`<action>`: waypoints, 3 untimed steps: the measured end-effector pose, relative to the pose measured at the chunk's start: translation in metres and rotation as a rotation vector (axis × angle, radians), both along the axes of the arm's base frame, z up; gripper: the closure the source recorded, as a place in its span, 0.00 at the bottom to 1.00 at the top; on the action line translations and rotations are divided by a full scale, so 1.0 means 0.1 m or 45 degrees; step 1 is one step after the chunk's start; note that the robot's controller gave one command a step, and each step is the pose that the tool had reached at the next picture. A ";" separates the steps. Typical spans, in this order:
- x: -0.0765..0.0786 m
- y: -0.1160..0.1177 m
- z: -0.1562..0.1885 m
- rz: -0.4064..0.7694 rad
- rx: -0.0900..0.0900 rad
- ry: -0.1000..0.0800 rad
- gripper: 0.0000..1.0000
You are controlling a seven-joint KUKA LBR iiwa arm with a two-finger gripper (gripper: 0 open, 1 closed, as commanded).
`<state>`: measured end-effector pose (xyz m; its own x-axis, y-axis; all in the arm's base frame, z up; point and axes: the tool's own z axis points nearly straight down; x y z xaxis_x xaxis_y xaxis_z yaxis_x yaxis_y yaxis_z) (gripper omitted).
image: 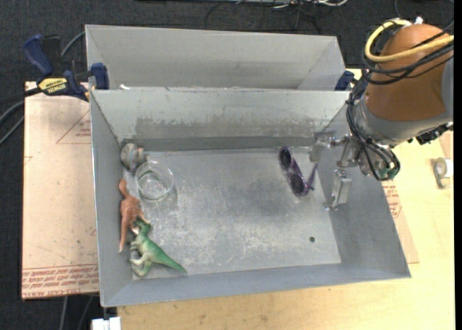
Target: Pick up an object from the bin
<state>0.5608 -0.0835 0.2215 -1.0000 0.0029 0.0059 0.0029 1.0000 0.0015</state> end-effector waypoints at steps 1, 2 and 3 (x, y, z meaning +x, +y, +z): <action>0.02 0.01 0.04 0.004 -0.002 -0.010 0.00; 0.34 -0.18 -0.66 0.333 0.000 -0.010 0.00; 0.39 -0.20 -0.90 0.054 0.001 -0.010 0.00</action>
Offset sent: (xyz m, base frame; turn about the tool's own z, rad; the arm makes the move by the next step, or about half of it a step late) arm 0.0685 -0.0399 -0.1515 -0.5624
